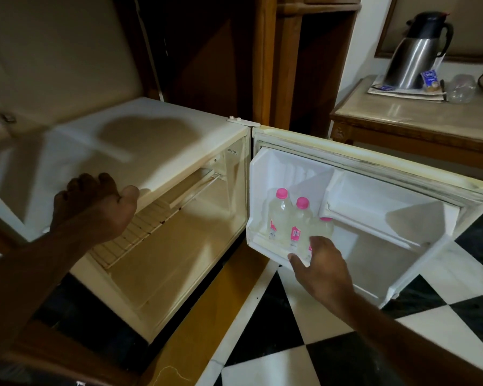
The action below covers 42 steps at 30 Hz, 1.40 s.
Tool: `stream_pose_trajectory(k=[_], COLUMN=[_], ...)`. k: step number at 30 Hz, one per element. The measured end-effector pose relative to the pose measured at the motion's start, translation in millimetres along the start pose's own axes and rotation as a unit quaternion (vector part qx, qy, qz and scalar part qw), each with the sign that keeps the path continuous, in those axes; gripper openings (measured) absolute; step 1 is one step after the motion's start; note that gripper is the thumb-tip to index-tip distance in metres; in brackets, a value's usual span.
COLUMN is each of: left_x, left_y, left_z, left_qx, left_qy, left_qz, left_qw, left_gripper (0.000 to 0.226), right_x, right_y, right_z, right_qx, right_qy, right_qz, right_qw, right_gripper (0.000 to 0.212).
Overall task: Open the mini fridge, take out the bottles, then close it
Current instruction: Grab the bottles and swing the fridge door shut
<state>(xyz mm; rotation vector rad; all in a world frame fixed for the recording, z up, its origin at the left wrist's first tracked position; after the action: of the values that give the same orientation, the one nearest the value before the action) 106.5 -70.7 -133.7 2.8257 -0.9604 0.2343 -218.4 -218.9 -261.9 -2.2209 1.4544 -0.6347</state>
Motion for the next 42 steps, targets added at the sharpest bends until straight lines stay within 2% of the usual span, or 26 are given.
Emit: stream_pose_trajectory(k=[1,3,5,6,7,9,10,15,18,21,23,26,30,38,42], left_x=[-0.7,0.9,1.7,2.9,2.2,4.1,4.7,4.4,4.7,3.2,3.2,4.3,4.6,6.3,7.9], left_y=[0.3,-2.0,-3.9,-4.5,-4.4,-5.0,-4.5,-6.3,-5.4,-5.2,-5.3,-5.2,-4.7,-3.6,-3.6], left_z=[-0.3,-0.3,-0.9,0.4,-1.0,0.3,1.7,4.9,4.9,3.2,3.0,3.3,3.0,-3.0,-2.5], left_qx=[0.013,0.008,0.006,0.004,0.003,0.015,0.028,0.047,0.045,0.049,0.052,0.053,0.057,0.041,0.036], left_qy=[-0.008,-0.012,-0.010,-0.005,-0.010,-0.008,-0.004,-0.029,-0.038,-0.041,-0.048,-0.055,-0.053,-0.081,-0.099], left_qz=[0.004,0.001,0.004,0.011,0.002,-0.004,-0.003,-0.006,0.001,0.000,-0.001,-0.002,-0.006,-0.012,-0.021], left_qw=[1.000,1.000,1.000,1.000,1.000,1.000,1.000,0.998,0.998,0.998,0.997,0.997,0.997,0.996,0.994], left_gripper=[0.085,0.084,0.082,0.080,0.075,0.075,0.080,0.075,0.073,0.073,0.071,0.068,0.066,0.064,0.061], right_x=[-0.4,16.9,52.4,74.1,91.8,112.7,116.2,106.8,107.9,96.1,84.8,68.3,54.5,40.9,46.4], right_y=[-12.8,-28.4,-32.0,-26.1,-20.0,-4.1,2.1,-11.7,-18.4,-29.4,-42.9,-66.2,-106.2,-186.0,-211.1], right_z=[-22.5,-74.3,-126.9,-147.6,-164.6,-178.0,-178.6,-189.6,-199.9,-196.4,-187.6,-170.0,-132.1,-50.7,-24.5], right_qx=[-0.003,-0.014,-0.099,-0.161,-0.207,-0.260,-0.282,-0.385,-0.411,-0.367,-0.282,-0.139,-0.107,-0.070,-0.071], right_qy=[0.022,0.125,0.223,0.237,0.214,0.088,0.037,-0.031,-0.114,-0.184,-0.215,-0.255,-0.281,-0.223,-0.188], right_qz=[-0.060,-0.141,-0.143,-0.113,-0.067,0.020,0.030,-0.012,-0.068,-0.155,-0.182,-0.193,-0.233,-0.304,-0.303], right_qw=[0.998,0.982,0.959,0.951,0.952,0.961,0.958,0.923,0.902,0.899,0.917,0.937,0.925,0.924,0.932], right_gripper=[0.038,0.028,0.026,0.025,0.026,0.032,0.031,0.024,0.025,0.011,0.006,0.014,0.031,0.037,0.037])
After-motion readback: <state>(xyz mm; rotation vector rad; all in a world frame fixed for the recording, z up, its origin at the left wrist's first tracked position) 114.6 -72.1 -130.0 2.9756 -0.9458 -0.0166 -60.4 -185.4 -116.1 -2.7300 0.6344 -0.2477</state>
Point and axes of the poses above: each hand's wrist, its own x-axis towards the middle knuckle, its own z-axis out of the palm, y = z × x, the point moved 1 cm from there along x, towards the middle knuckle, and after that the axes turned 3 degrees about -y, right-handed, at the moved point
